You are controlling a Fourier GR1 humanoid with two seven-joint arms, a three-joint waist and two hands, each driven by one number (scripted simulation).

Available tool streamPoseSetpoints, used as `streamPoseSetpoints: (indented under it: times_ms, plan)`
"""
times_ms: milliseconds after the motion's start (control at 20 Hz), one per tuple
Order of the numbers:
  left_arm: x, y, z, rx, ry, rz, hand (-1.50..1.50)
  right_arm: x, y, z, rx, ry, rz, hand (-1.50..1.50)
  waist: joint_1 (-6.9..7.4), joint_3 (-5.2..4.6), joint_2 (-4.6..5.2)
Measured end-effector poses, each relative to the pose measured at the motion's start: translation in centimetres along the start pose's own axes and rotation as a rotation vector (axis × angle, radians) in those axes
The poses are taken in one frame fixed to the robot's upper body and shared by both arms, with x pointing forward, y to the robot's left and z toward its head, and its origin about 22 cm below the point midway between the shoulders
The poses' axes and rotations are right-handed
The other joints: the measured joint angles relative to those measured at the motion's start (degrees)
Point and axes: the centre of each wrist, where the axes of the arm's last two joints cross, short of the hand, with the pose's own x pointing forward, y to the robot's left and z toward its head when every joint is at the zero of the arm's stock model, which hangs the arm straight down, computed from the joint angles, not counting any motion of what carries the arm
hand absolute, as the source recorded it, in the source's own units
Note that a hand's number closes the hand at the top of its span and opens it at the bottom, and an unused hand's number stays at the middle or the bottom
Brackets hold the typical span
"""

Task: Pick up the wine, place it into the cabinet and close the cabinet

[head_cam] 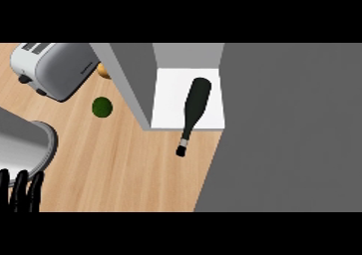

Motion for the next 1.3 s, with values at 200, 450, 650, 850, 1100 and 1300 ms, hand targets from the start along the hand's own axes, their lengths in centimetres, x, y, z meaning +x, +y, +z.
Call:
streamPoseSetpoints:
  times_ms: [200,450,650,850,1100,1300]
  plan:
    - [0.5,1.8,-0.6,0.010,0.006,-0.020,-1.50,0.1,1.3,-0.9,0.024,0.000,-0.044,1.50,-0.17,-0.03,-0.10]
    - [0.8,3.6,-1.3,0.005,0.009,-0.030,-1.50,0.6,3.5,-2.1,0.032,-0.009,-0.067,1.50,-0.45,-0.07,-0.22]
    - [1.6,5.0,-1.7,-0.009,0.019,-0.031,-1.50,1.3,4.8,-2.5,-0.033,-0.036,-0.008,1.50,-0.17,-0.06,-0.25]
    - [1.8,6.1,-2.3,-0.006,0.019,-0.020,-1.50,1.5,5.4,-2.9,-0.124,-0.059,0.049,1.50,-0.10,-0.07,-0.21]
    - [2.0,6.5,-2.4,-0.022,0.032,0.015,-1.50,2.0,5.8,-3.4,-0.176,-0.084,0.139,1.50,0.35,-0.07,-0.04]
    - [2.1,6.6,-2.8,-0.039,0.036,0.042,-1.50,2.5,6.0,-4.2,-0.171,-0.096,0.187,1.50,0.80,-0.08,0.17]
